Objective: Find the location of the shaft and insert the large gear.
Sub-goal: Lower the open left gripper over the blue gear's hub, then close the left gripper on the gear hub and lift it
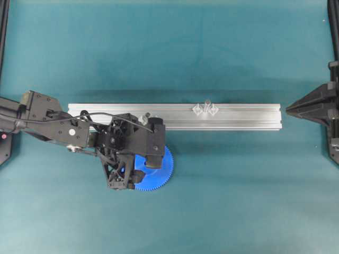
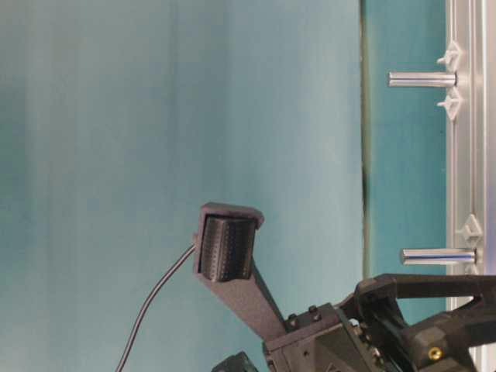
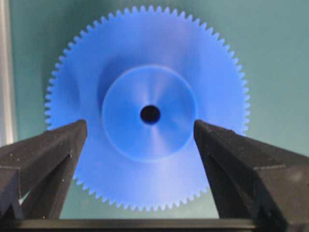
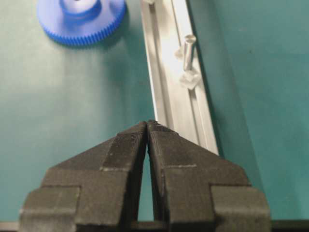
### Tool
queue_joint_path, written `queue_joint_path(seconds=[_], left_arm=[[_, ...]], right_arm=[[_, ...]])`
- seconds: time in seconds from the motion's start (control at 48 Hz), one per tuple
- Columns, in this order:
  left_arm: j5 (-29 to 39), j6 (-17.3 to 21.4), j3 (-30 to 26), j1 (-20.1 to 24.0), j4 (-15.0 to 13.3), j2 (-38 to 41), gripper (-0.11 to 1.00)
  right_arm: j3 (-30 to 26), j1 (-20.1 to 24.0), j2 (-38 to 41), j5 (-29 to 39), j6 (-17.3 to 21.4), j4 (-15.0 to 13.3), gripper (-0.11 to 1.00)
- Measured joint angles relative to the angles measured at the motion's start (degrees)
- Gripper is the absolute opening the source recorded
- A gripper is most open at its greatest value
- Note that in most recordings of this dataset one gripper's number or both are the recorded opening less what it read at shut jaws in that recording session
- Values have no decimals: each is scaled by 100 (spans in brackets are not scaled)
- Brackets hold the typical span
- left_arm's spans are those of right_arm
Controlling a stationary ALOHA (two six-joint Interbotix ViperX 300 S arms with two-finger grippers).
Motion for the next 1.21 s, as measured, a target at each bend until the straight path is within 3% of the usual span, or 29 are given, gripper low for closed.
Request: queue_joint_path(seconds=[0.666, 1.02, 1.103, 1.207], left_arm=[[62, -35, -185, -105, 0, 352, 94], [536, -70, -272, -105, 0, 378, 93], [668, -70, -325, -105, 9, 396, 91], [870, -53, -413, -105, 9, 422, 77]], right_arm=[[62, 0, -18, 0, 0, 0, 14], [97, 0, -62, 0, 0, 0, 14], [97, 0, -88, 0, 0, 0, 14], [105, -9, -132, 0, 0, 0, 14]])
